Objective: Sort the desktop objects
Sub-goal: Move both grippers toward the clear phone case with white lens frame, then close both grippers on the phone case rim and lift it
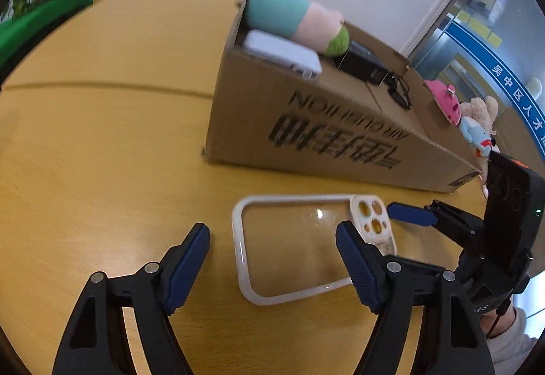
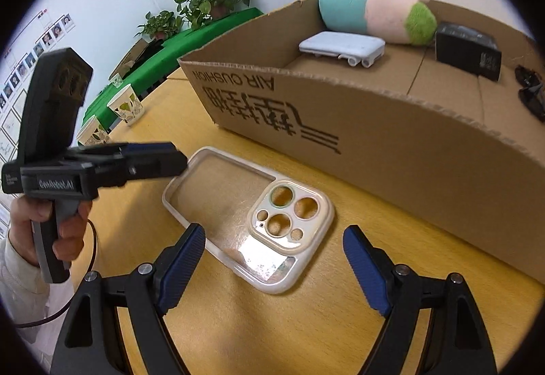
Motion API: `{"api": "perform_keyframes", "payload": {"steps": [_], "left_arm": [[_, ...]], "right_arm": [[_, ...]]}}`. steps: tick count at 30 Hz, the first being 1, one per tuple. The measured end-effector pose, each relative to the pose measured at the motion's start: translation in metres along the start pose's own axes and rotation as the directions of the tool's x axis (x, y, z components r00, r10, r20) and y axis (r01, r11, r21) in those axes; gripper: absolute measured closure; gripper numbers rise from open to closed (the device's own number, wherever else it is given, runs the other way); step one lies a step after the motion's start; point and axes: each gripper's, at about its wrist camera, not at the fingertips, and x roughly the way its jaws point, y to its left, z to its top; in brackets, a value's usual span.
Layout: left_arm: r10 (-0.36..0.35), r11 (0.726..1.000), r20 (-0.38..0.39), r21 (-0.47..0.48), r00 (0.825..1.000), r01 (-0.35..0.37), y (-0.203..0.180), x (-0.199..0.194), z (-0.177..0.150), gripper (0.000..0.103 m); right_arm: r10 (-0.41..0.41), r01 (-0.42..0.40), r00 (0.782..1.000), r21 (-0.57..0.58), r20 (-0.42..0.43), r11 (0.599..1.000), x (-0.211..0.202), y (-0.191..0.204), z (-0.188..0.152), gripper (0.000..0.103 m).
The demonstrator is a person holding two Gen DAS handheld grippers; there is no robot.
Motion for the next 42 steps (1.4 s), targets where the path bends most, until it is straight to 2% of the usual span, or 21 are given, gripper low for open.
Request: {"api": "perform_keyframes", "payload": {"steps": [1, 4, 6, 8, 12, 16, 20, 22, 25, 29, 31, 33, 34, 35, 36, 38, 42], "left_arm": [[-0.006, 1.0, 0.024, 0.002, 1.0, 0.006, 0.0, -0.001, -0.001, 0.03], [-0.048, 0.999, 0.001, -0.013, 0.999, 0.048, -0.003, 0.003, 0.001, 0.039], [-0.014, 1.0, -0.003, 0.017, 1.0, 0.014, -0.01, 0.006, 0.001, 0.04], [-0.023, 0.999, -0.002, 0.029, 1.0, 0.023, -0.016, 0.006, 0.001, 0.04], [-0.101, 0.993, 0.048, 0.061, 0.994, 0.098, -0.034, -0.007, 0.002, 0.04], [-0.166, 0.982, 0.104, 0.104, 0.981, 0.155, -0.056, -0.027, 0.006, 0.04], [-0.22, 0.969, 0.109, 0.14, 0.969, 0.204, -0.066, -0.035, 0.002, 0.038], [-0.212, 0.97, 0.097, 0.142, 0.972, 0.198, -0.069, -0.03, -0.001, 0.038], [-0.167, 0.983, 0.065, 0.089, 0.984, 0.161, -0.06, -0.019, -0.005, 0.038], [-0.059, 0.997, 0.029, 0.06, 0.998, 0.057, -0.05, -0.005, -0.006, 0.04], [-0.058, 0.997, 0.021, 0.06, 0.998, 0.057, -0.047, 0.001, -0.007, 0.046], [-0.068, 0.996, -0.003, 0.058, 0.998, 0.069, -0.045, 0.009, -0.008, 0.06], [-0.057, 0.996, -0.011, 0.065, 0.998, 0.057, -0.046, 0.013, -0.01, 0.063], [-0.042, 0.997, -0.023, 0.07, 0.999, 0.044, -0.046, 0.017, -0.011, 0.074], [-0.039, 0.996, -0.013, 0.077, 0.999, 0.04, -0.047, 0.017, -0.013, 0.082], [-0.053, 0.996, -0.027, 0.073, 0.998, 0.055, -0.047, 0.02, -0.014, 0.093], [-0.044, 0.995, -0.028, 0.086, 0.999, 0.046, -0.049, 0.021, -0.015, 0.096]], "right_arm": [[0.002, -0.002, 1.0, -0.004, 0.006, 1.0, 0.0, 0.0, 0.001, 0.02], [0.02, -0.02, 1.0, 0.0, 0.003, 1.0, 0.001, 0.002, 0.003, 0.02], [0.047, -0.047, 0.999, 0.011, 0.005, 0.999, 0.001, 0.003, 0.002, 0.017], [0.035, -0.035, 0.999, 0.01, 0.011, 0.999, -0.001, 0.004, -0.001, 0.017], [0.02, -0.027, 0.994, 0.062, 0.109, 0.998, -0.028, -0.008, -0.005, 0.017], [0.023, -0.029, 0.973, 0.024, 0.229, 0.999, -0.078, -0.008, -0.014, 0.017], [0.051, -0.051, 0.965, -0.007, 0.258, 0.999, -0.105, -0.006, -0.029, 0.017], [0.041, -0.044, 0.968, 0.007, 0.247, 0.999, -0.105, -0.009, -0.034, 0.017], [-0.011, -0.004, 0.976, 0.071, 0.216, 0.997, -0.095, -0.024, -0.043, 0.018], [-0.146, 0.136, 0.976, 0.073, 0.16, 0.988, -0.077, -0.033, -0.041, 0.036], [-0.164, 0.155, 0.977, 0.074, 0.139, 0.985, -0.069, -0.033, -0.039, 0.045], [-0.212, 0.209, 0.972, 0.035, 0.107, 0.977, -0.06, -0.03, -0.04, 0.052], [-0.231, 0.231, 0.969, 0.016, 0.088, 0.973, -0.056, -0.028, -0.041, 0.059], [-0.233, 0.233, 0.969, 0.012, 0.077, 0.972, -0.053, -0.029, -0.043, 0.065], [-0.229, 0.228, 0.971, 0.015, 0.065, 0.974, -0.049, -0.031, -0.044, 0.067], [-0.24, 0.24, 0.969, 0.013, 0.065, 0.971, -0.048, -0.032, -0.047, 0.072], [-0.262, 0.262, 0.963, 0.016, 0.056, 0.965, -0.05, -0.03, -0.051, 0.078]]}}
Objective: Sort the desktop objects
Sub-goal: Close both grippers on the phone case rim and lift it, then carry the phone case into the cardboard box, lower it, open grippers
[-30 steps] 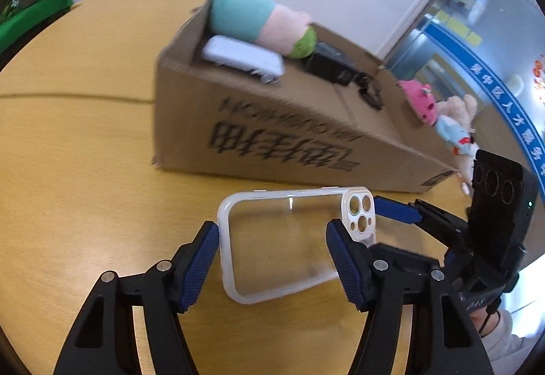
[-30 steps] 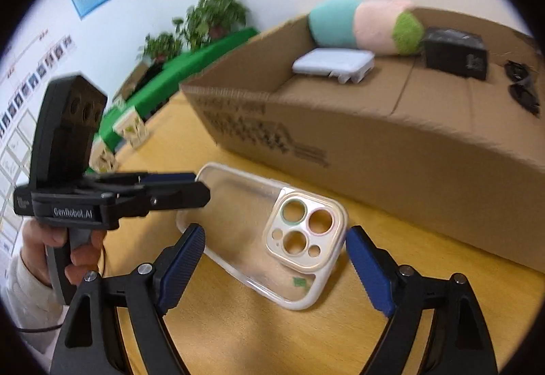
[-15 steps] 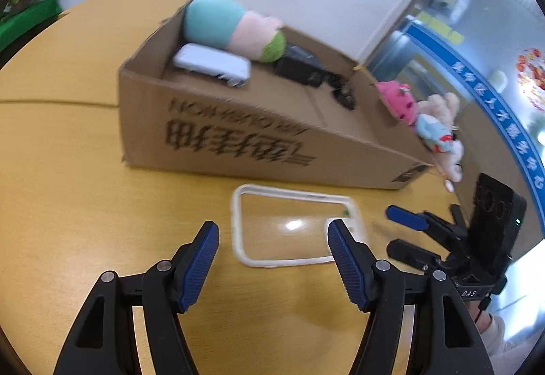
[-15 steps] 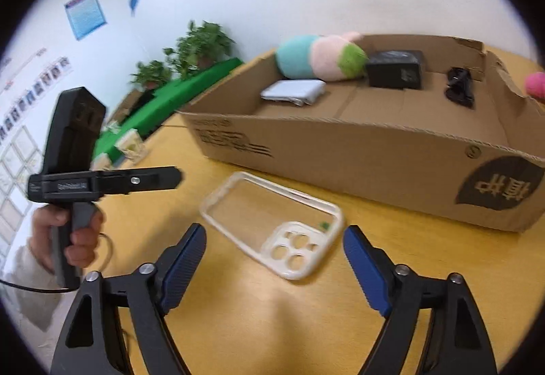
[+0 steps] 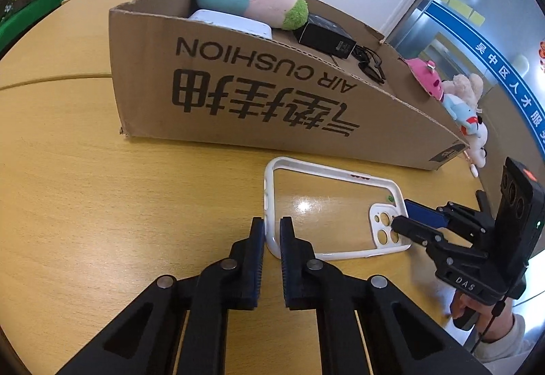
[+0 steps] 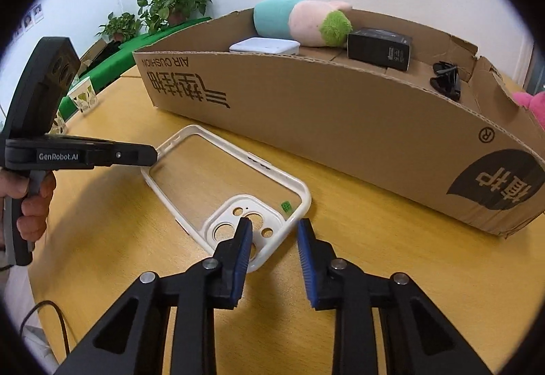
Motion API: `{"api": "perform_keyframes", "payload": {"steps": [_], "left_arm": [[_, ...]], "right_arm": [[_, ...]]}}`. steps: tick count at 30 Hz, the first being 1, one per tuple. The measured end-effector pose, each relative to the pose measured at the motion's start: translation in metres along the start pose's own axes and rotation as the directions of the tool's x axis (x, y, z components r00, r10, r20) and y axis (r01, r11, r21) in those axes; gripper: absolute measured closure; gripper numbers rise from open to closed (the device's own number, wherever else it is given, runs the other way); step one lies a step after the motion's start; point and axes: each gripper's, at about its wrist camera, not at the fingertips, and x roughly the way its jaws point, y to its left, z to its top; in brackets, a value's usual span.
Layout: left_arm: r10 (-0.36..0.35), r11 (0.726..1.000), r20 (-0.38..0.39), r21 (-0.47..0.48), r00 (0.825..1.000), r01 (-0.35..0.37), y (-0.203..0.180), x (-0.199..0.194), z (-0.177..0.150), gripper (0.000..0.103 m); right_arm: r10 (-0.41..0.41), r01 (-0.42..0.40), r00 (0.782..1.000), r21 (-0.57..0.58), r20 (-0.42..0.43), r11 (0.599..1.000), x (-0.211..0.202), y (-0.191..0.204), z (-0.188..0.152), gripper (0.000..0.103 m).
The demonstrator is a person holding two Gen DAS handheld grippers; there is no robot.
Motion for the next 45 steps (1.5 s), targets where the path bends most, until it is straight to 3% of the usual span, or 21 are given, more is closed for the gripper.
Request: {"api": "perform_keyframes", "payload": {"steps": [6, 12, 19, 23, 26, 29, 33, 37, 41, 45], "left_arm": [[-0.035, 0.999, 0.041, 0.002, 0.999, 0.035, -0.009, -0.014, -0.002, 0.098], [-0.087, 0.994, 0.136, 0.082, 0.987, 0.076, -0.043, -0.046, 0.018, 0.098], [-0.147, 0.978, 0.249, 0.178, 0.957, 0.104, -0.084, -0.071, 0.072, 0.098], [-0.161, 0.971, 0.294, 0.22, 0.942, 0.098, -0.094, -0.079, 0.111, 0.098], [-0.152, 0.971, 0.304, 0.224, 0.94, 0.085, -0.093, -0.08, 0.137, 0.098], [-0.128, 0.976, 0.301, 0.209, 0.945, 0.066, -0.084, -0.076, 0.159, 0.098], [-0.061, 0.985, 0.262, 0.171, 0.963, 0.016, -0.062, -0.063, 0.176, 0.098], [0.025, 0.993, 0.184, 0.106, 0.983, -0.045, -0.028, -0.041, 0.184, 0.098], [0.08, 0.994, 0.098, 0.064, 0.992, -0.086, 0.004, -0.022, 0.184, 0.098], [0.119, 0.988, 0.031, 0.099, 0.992, -0.121, 0.014, -0.012, 0.178, 0.098]], "right_arm": [[0.016, -0.017, 1.0, 0.066, 0.018, 0.998, -0.009, -0.01, 0.001, 0.085], [-0.026, 0.009, 0.987, 0.103, 0.158, 0.995, -0.058, -0.018, 0.016, 0.085], [-0.111, 0.1, 0.936, 0.051, 0.333, 0.994, -0.12, -0.033, 0.067, 0.085], [-0.118, 0.102, 0.923, 0.061, 0.367, 0.993, -0.125, -0.053, 0.095, 0.085], [-0.11, 0.092, 0.921, 0.065, 0.374, 0.994, -0.121, -0.065, 0.117, 0.085], [-0.086, 0.071, 0.934, 0.056, 0.348, 0.996, -0.104, -0.073, 0.14, 0.085], [0.0, -0.021, 0.963, 0.073, 0.269, 0.997, -0.067, -0.084, 0.163, 0.085], [0.094, -0.104, 0.989, 0.084, 0.115, 0.991, -0.009, -0.082, 0.181, 0.085], [0.197, -0.19, 0.979, 0.124, -0.049, 0.974, 0.039, -0.075, 0.186, 0.085], [0.238, -0.213, 0.943, 0.131, -0.231, 0.968, 0.084, -0.064, 0.183, 0.085]]}}
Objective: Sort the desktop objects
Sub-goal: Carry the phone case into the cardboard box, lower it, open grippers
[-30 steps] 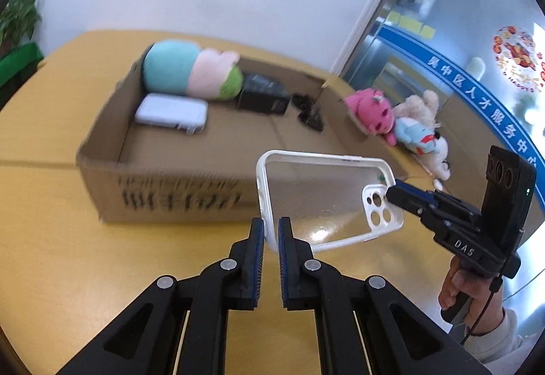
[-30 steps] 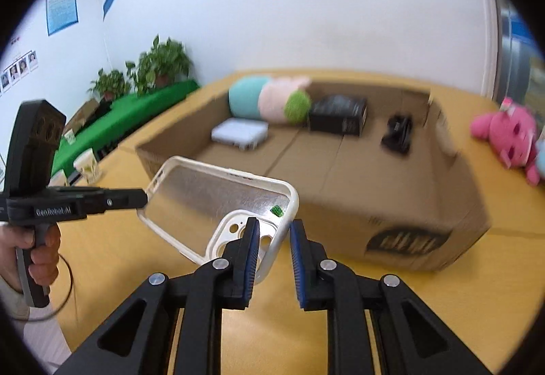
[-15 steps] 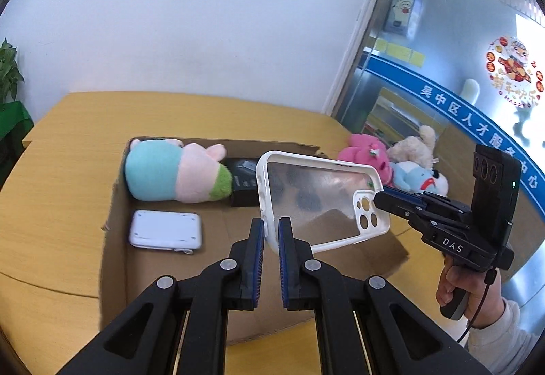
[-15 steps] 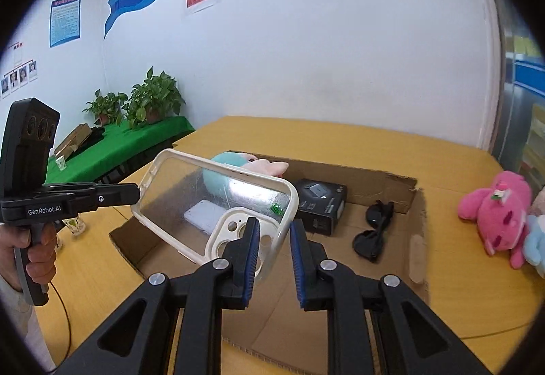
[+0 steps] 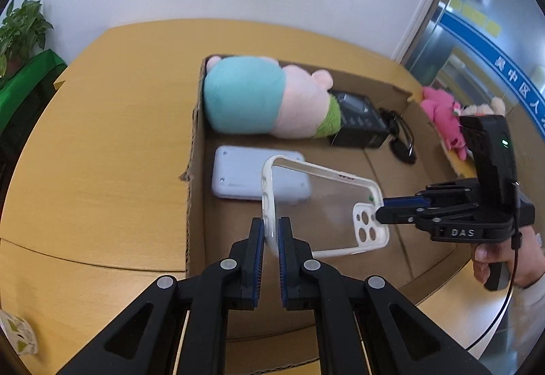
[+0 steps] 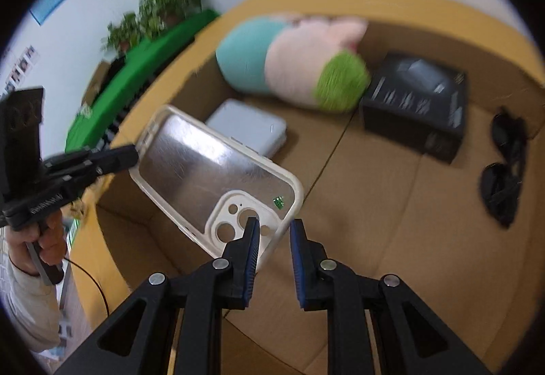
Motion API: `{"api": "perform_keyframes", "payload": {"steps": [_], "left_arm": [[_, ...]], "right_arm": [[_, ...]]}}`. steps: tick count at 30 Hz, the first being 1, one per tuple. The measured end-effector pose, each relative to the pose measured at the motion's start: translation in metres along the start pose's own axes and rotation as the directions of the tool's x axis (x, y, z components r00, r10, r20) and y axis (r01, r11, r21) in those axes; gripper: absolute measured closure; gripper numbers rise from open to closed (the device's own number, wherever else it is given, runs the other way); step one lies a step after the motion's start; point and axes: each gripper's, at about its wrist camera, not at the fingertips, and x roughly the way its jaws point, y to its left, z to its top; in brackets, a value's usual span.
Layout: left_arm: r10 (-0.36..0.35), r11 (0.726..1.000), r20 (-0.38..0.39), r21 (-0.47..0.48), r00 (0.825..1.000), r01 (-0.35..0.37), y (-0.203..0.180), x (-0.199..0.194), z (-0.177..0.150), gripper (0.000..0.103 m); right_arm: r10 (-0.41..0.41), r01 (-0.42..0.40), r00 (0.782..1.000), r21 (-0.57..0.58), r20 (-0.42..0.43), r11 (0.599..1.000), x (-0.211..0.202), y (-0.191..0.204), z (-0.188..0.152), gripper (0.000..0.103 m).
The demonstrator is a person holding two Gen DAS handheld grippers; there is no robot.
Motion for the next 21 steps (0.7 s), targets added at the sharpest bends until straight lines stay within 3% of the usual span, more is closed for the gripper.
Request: {"api": "perform_keyframes", "payload": {"steps": [3, 5, 13, 16, 18, 19, 21], "left_arm": [[0.045, 0.998, -0.072, 0.042, 0.996, -0.042, 0.0, 0.01, -0.005, 0.098], [0.089, 0.995, -0.126, 0.061, 0.988, -0.082, 0.002, 0.02, -0.01, 0.098], [0.186, 0.981, -0.19, 0.099, 0.964, -0.169, 0.001, 0.028, -0.013, 0.098], [0.183, 0.982, -0.179, 0.077, 0.967, -0.172, 0.003, 0.021, -0.012, 0.097], [0.212, 0.976, -0.128, 0.071, 0.969, -0.204, 0.003, 0.009, -0.011, 0.091], [0.2, 0.979, -0.102, 0.061, 0.974, -0.195, 0.003, 0.004, -0.011, 0.09], [0.199, 0.979, -0.025, 0.054, 0.98, -0.197, -0.002, -0.014, -0.011, 0.066]], "right_arm": [[0.035, -0.033, 0.988, 0.013, -0.151, 0.999, 0.034, 0.0, 0.0, 0.085], [0.042, -0.039, 0.978, 0.02, -0.206, 0.999, 0.047, 0.001, 0.0, 0.085], [0.027, -0.021, 0.97, 0.028, -0.241, 0.999, 0.059, 0.01, 0.008, 0.082], [0.037, -0.03, 0.972, 0.034, -0.23, 0.999, 0.059, 0.012, 0.007, 0.074], [0.045, -0.039, 0.977, 0.033, -0.21, 0.999, 0.055, 0.013, 0.005, 0.061], [0.059, -0.054, 0.982, 0.031, -0.182, 0.998, 0.049, 0.013, 0.005, 0.046], [0.058, -0.057, 0.994, 0.02, -0.089, 0.998, 0.025, 0.017, 0.001, 0.04]]}}
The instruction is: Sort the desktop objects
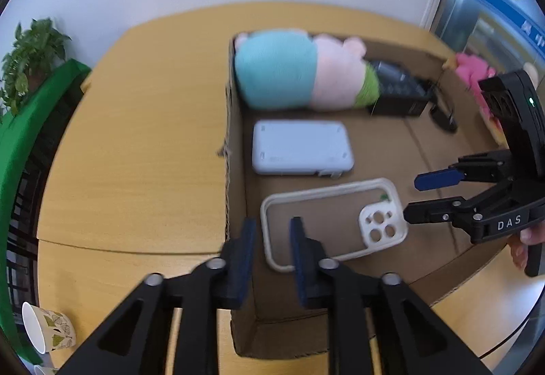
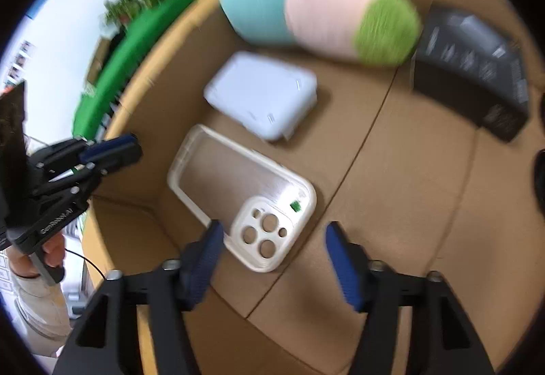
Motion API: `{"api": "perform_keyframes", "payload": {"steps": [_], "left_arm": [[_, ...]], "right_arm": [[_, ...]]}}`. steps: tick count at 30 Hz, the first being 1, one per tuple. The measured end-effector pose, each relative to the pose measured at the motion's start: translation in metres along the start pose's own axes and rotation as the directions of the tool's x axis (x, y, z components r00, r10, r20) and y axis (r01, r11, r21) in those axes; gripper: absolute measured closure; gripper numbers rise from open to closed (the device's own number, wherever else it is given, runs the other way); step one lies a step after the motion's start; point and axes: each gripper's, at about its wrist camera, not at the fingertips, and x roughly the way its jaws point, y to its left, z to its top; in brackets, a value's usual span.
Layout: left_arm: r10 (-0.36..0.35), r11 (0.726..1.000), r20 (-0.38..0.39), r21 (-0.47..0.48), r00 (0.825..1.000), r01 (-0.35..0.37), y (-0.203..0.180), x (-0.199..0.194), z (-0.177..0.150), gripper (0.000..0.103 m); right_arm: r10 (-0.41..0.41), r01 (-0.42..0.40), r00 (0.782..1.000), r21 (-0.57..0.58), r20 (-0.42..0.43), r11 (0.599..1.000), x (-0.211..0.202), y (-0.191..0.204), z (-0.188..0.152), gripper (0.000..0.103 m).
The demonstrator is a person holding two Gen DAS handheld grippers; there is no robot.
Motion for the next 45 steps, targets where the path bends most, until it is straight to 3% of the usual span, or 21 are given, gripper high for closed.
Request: {"api": "perform_keyframes", "payload": {"steps": [2, 3, 4, 5, 6, 8, 10, 11, 12, 13, 17, 20, 22, 23, 27, 30, 45], "left_arm": [[0.017, 1.0, 0.138, -0.002, 0.99, -0.016, -0.008, -0.03, -0.004, 0.049], [0.016, 1.0, 0.196, -0.004, 0.981, -0.015, -0.012, -0.043, -0.007, 0.041], [0.013, 1.0, 0.27, -0.008, 0.963, -0.011, -0.018, -0.057, -0.011, 0.037], [0.01, 1.0, 0.324, -0.01, 0.946, -0.007, -0.024, -0.067, -0.015, 0.028], [0.004, 1.0, 0.382, -0.011, 0.924, 0.0, -0.032, -0.075, -0.022, 0.022], [0.004, 1.0, 0.465, -0.02, 0.885, 0.006, -0.047, -0.082, -0.036, 0.021], [0.031, 0.999, 0.505, -0.038, 0.863, -0.014, -0.063, -0.076, -0.049, 0.021], [0.034, 0.999, 0.516, -0.047, 0.856, -0.011, -0.067, -0.072, -0.055, 0.021], [0.034, 0.998, 0.519, -0.061, 0.854, -0.002, -0.07, -0.067, -0.061, 0.018], [0.028, 0.997, 0.513, -0.075, 0.858, 0.013, -0.072, -0.06, -0.064, 0.017], [0.058, 0.996, 0.49, -0.084, 0.87, -0.019, -0.088, -0.025, -0.076, 0.017], [0.086, 0.996, 0.48, -0.07, 0.873, -0.059, -0.094, -0.005, -0.086, 0.017], [0.12, 0.993, 0.501, -0.051, 0.857, -0.109, -0.098, -0.002, -0.091, 0.016], [0.121, 0.993, 0.503, -0.045, 0.856, -0.113, -0.099, -0.001, -0.091, 0.014], [0.119, 0.993, 0.513, -0.039, 0.85, -0.116, -0.102, 0.001, -0.091, 0.007], [0.132, 0.991, 0.504, -0.059, 0.853, -0.118, -0.1, 0.002, -0.091, 0.001], [0.136, 0.991, 0.503, -0.06, 0.853, -0.122, -0.1, 0.003, -0.092, 0.0]], "right_arm": [[-0.06, 0.064, 0.992, -0.038, 0.112, 0.997, -0.03, 0.009, -0.01, 0.038], [-0.101, 0.113, 0.978, -0.058, 0.182, 0.992, -0.046, 0.016, -0.017, 0.036], [-0.145, 0.17, 0.951, -0.071, 0.272, 0.983, -0.067, 0.022, -0.028, 0.027], [-0.188, 0.226, 0.915, -0.065, 0.358, 0.972, -0.085, 0.027, -0.043, 0.02], [-0.23, 0.276, 0.869, -0.044, 0.439, 0.96, -0.102, 0.029, -0.057, 0.019], [-0.31, 0.36, 0.756, 0.03, 0.577, 0.933, -0.123, 0.031, -0.094, 0.015], [-0.398, 0.41, 0.657, 0.14, 0.64, 0.901, -0.133, 0.017, -0.128, 0.014], [-0.437, 0.423, 0.615, 0.192, 0.656, 0.885, -0.132, 0.012, -0.144, 0.014], [-0.463, 0.427, 0.588, 0.231, 0.664, 0.874, -0.128, 0.008, -0.159, 0.014], [-0.485, 0.425, 0.574, 0.266, 0.66, 0.865, -0.123, 0.0, -0.17, 0.014], [-0.529, 0.444, 0.535, 0.314, 0.659, 0.839, -0.111, -0.013, -0.191, 0.014], [-0.548, 0.455, 0.532, 0.328, 0.645, 0.828, -0.099, -0.014, -0.197, 0.013], [-0.569, 0.495, 0.494, 0.325, 0.657, 0.806, -0.092, -0.008, -0.199, 0.01], [-0.57, 0.495, 0.492, 0.327, 0.658, 0.805, -0.09, -0.006, -0.199, 0.009], [-0.568, 0.49, 0.501, 0.326, 0.653, 0.808, -0.086, -0.007, -0.194, 0.001], [-0.562, 0.486, 0.51, 0.322, 0.651, 0.813, -0.086, -0.01, -0.193, 0.0], [-0.561, 0.482, 0.516, 0.321, 0.647, 0.815, -0.085, -0.01, -0.193, 0.0]]}}
